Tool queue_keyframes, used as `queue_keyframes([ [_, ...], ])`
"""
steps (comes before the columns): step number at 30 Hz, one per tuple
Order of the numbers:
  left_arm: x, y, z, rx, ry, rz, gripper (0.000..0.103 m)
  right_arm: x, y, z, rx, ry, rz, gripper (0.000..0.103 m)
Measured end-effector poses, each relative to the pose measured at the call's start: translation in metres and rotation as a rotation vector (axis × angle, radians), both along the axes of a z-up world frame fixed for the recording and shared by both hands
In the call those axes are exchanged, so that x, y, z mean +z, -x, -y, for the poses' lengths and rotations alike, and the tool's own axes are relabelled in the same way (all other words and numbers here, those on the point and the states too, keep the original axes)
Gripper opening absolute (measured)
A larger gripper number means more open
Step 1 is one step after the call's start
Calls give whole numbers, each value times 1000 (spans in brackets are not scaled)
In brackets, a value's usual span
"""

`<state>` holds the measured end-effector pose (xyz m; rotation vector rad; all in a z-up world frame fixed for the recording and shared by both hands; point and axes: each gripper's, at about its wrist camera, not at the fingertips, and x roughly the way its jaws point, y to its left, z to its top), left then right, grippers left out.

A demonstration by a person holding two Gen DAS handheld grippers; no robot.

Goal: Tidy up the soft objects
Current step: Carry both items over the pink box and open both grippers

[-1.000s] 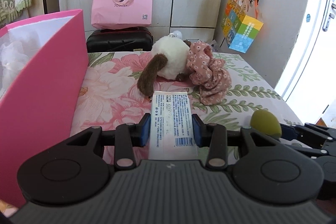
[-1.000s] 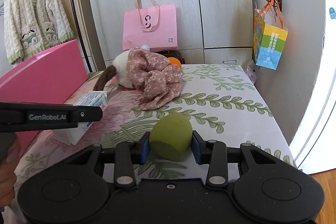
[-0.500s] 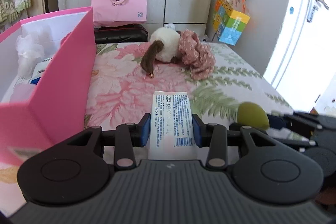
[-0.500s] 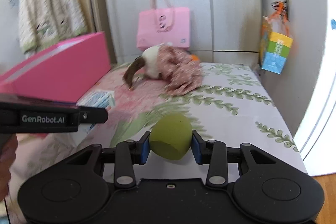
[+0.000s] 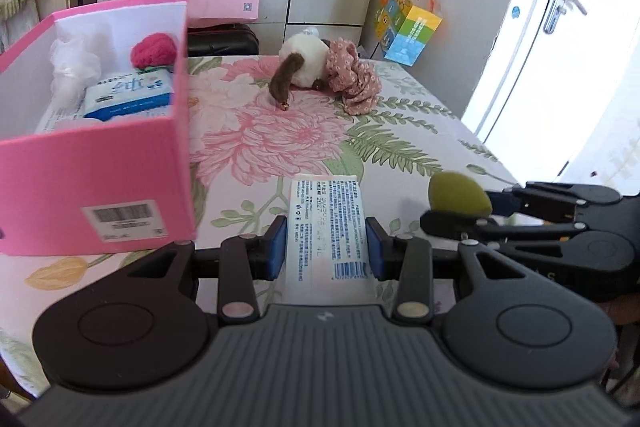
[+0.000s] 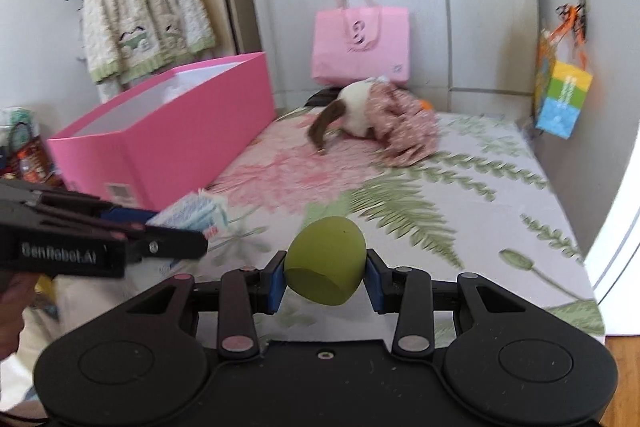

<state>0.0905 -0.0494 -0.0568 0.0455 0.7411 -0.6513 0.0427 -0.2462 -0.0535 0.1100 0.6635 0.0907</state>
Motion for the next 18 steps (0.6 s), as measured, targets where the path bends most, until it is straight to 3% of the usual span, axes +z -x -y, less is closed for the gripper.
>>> queue_keyframes([
  [8, 27, -2, -42, -75, 2, -58, 39, 38, 6, -29, 182, 57, -11, 45],
  [18, 82, -2, -98, -46, -40, 10, 39, 100, -9, -66, 397, 46, 38, 45],
])
